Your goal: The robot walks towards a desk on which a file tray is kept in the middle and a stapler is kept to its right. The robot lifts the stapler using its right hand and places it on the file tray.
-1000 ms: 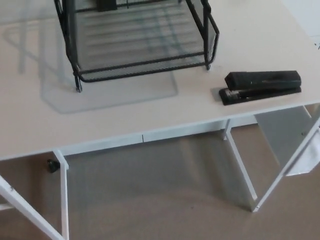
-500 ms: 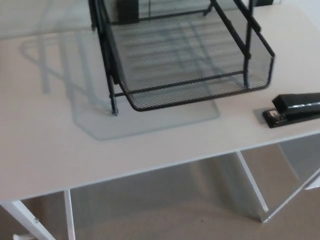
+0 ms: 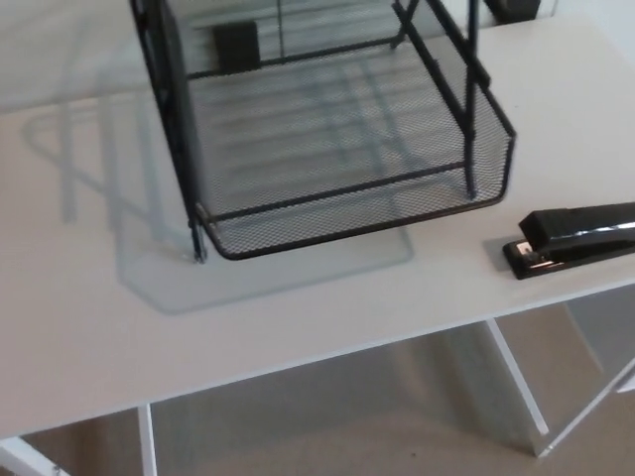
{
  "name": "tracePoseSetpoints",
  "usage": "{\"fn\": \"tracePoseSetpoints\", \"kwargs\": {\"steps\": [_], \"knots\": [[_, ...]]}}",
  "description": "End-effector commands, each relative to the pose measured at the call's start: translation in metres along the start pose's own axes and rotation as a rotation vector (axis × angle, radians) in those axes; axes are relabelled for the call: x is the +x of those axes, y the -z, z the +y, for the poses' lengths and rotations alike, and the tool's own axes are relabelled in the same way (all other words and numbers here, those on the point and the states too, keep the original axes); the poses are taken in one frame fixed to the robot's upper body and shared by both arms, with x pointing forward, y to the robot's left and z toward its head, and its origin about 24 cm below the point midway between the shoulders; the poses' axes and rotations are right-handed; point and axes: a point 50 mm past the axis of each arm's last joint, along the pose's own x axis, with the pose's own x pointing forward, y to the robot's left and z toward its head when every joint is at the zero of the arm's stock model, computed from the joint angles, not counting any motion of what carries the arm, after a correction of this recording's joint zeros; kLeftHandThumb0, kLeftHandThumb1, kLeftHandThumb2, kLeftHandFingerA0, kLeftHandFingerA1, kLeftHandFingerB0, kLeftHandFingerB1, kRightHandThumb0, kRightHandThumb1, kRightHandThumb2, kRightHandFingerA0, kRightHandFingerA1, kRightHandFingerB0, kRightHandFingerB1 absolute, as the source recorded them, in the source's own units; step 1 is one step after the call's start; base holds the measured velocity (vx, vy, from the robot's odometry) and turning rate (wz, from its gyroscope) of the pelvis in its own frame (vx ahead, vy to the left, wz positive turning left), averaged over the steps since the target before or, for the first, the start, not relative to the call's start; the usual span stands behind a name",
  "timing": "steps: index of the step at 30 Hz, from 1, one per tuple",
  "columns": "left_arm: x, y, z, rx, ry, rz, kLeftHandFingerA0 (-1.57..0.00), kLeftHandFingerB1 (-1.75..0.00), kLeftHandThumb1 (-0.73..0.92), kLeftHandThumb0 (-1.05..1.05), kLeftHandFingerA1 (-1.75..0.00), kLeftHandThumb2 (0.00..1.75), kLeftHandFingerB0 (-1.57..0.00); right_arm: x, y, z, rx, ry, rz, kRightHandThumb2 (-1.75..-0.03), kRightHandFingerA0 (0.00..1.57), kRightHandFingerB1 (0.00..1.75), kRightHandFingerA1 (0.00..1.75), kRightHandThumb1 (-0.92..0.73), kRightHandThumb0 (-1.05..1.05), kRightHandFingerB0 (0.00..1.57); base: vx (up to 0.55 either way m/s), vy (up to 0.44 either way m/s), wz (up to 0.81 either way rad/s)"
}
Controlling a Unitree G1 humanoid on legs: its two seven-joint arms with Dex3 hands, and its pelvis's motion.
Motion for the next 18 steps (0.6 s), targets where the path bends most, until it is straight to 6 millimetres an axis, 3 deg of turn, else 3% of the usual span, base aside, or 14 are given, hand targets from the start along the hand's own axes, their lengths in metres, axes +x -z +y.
{"fn": "tracePoseSetpoints", "kwargs": {"steps": [1, 2, 3, 4, 5, 6, 7, 14, 18], "knots": [[0.000, 0.002, 0.002, 0.012, -0.012, -0.032, -0.27, -0.34, 0.85, -0.52, -0.43, 0.65, -0.23, -0.001, -0.002, -0.008, 0.002, -0.011, -0.017, -1.01, 0.02, 0.24, 0.18, -0.64, -0.80, 0.07, 0.03, -0.005, -0.12], [0.000, 0.002, 0.001, 0.001, -0.010, -0.033, -0.28, -0.33, 0.84, -0.51, -0.42, 0.65, -0.23, 0.000, -0.002, -0.009, -0.034, -0.001, -0.006, -1.03, 0.00, 0.24, 0.15, -0.67, -0.84, 0.06, 0.03, 0.037, -0.11], [-0.001, 0.002, 0.002, -0.011, -0.008, -0.033, -0.26, -0.33, 0.84, -0.51, -0.42, 0.65, -0.22, 0.000, -0.003, -0.008, 0.040, -0.007, -0.010, -0.97, 0.00, 0.24, 0.11, -0.64, -0.84, 0.09, 0.04, 0.058, -0.13], [-0.002, 0.002, 0.001, -0.011, -0.002, -0.037, -0.11, -0.51, 0.61, -0.27, -0.53, 1.11, -0.09, -0.001, -0.003, -0.008, 0.060, -0.008, -0.025, -0.99, 0.00, 0.25, 0.15, -0.64, -0.82, 0.09, 0.02, 0.093, -0.05], [-0.003, 0.001, 0.001, 0.009, 0.006, -0.049, -0.10, -0.51, 0.63, -0.27, -0.53, 1.12, -0.08, -0.001, -0.003, -0.008, 0.043, 0.002, -0.039, -1.00, 0.02, 0.28, 0.20, -0.62, -0.79, 0.06, 0.02, 0.118, -0.04], [-0.003, 0.002, 0.001, 0.008, 0.007, -0.051, -0.10, -0.51, 0.63, -0.27, -0.53, 1.12, -0.08, -0.001, -0.005, -0.009, 0.041, 0.004, -0.043, -1.00, 0.02, 0.28, 0.20, -0.62, -0.79, 0.06, 0.02, 0.156, -0.09], [-0.003, 0.002, 0.001, -0.008, -0.001, -0.049, -0.24, -0.33, 0.84, -0.50, -0.42, 0.65, -0.20, 0.000, -0.005, -0.009, 0.028, 0.010, -0.029, -1.01, 0.02, 0.31, 0.23, -0.61, -0.75, 0.05, -0.08, 0.253, 0.33], [-0.004, 0.003, -0.001, 0.007, 0.001, -0.045, -0.26, -0.34, 0.85, -0.52, -0.41, 0.65, -0.23, 0.000, -0.007, -0.013, -0.028, 0.020, -0.033, -1.03, 0.01, 0.22, 0.12, -0.68, -0.88, 0.10, 0.02, 0.105, 0.02], [-0.003, 0.006, -0.003, 0.003, 0.009, -0.049, -0.24, -0.33, 0.86, -0.51, -0.41, 0.65, -0.20, 0.000, -0.011, -0.019, -0.048, -0.005, -0.058, -1.06, 0.01, 0.19, 0.20, -0.67, -0.80, 0.02, 0.04, -0.042, 0.05]]}}
